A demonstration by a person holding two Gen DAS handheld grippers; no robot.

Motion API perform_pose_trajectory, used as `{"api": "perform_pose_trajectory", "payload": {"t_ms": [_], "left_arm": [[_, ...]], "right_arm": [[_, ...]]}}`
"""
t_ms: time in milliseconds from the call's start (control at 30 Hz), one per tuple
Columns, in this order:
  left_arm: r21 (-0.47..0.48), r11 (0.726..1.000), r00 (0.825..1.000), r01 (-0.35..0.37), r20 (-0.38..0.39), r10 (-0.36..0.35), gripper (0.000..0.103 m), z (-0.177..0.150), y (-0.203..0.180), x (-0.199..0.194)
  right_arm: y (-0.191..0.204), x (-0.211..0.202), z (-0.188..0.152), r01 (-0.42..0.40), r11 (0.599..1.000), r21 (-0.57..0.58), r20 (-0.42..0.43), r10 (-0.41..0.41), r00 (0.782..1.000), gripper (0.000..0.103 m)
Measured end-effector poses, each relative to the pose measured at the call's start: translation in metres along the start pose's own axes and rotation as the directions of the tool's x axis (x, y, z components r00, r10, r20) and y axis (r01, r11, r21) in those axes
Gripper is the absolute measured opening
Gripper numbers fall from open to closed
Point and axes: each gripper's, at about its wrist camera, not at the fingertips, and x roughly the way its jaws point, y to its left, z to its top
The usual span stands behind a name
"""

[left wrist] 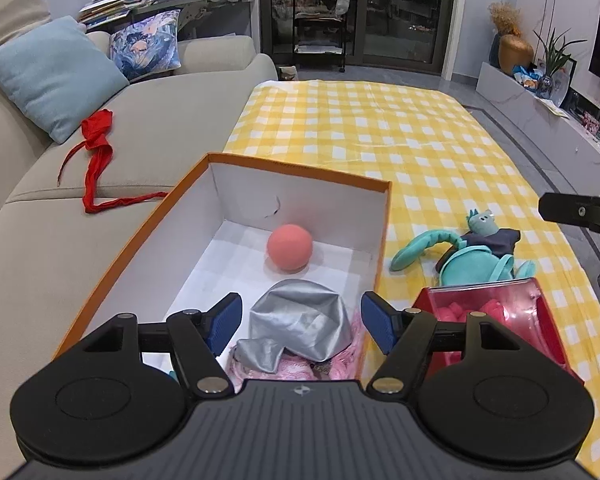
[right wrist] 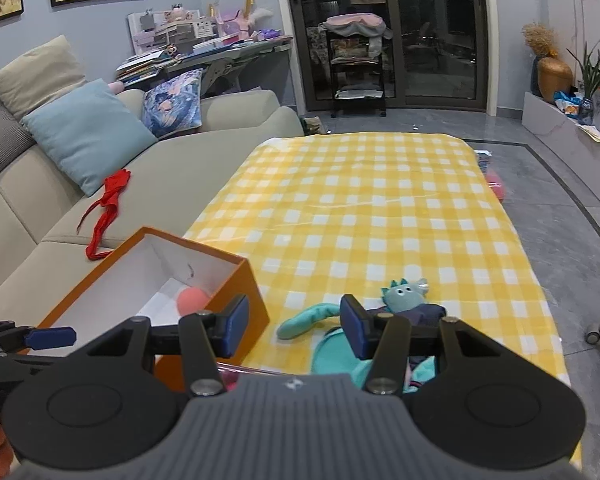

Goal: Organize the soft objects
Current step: 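Move both open tools over the teal plush backpack and dark cloths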

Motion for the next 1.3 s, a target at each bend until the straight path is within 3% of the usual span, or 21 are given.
{"api": "perform_pose_trajectory", "payload": {"t_ms": [500,700,1100,1300], "left_arm": [[0.071,0.993,0.995,0.096,0.035,-0.098,0.08,-0.007,-0.054,-0.002],[0.158,0.98,0.991,0.123,0.04,-0.131,0.081,-0.013,-0.09,0.0],[0.172,0.97,0.982,0.169,0.058,-0.182,0.081,-0.02,-0.123,0.005],[0.29,0.937,0.971,0.196,0.073,-0.226,0.081,-0.019,-0.161,0.01]], "right_arm": [[-0.074,-0.001,-0.023,0.102,0.994,0.039,-0.043,-0.101,0.994,0.052],[-0.11,0.008,-0.036,0.15,0.985,0.084,-0.077,-0.143,0.987,0.052],[-0.142,0.041,-0.062,0.15,0.981,0.12,-0.157,-0.131,0.979,0.052],[-0.158,0.044,-0.063,0.145,0.979,0.146,-0.164,-0.12,0.979,0.054]]}}
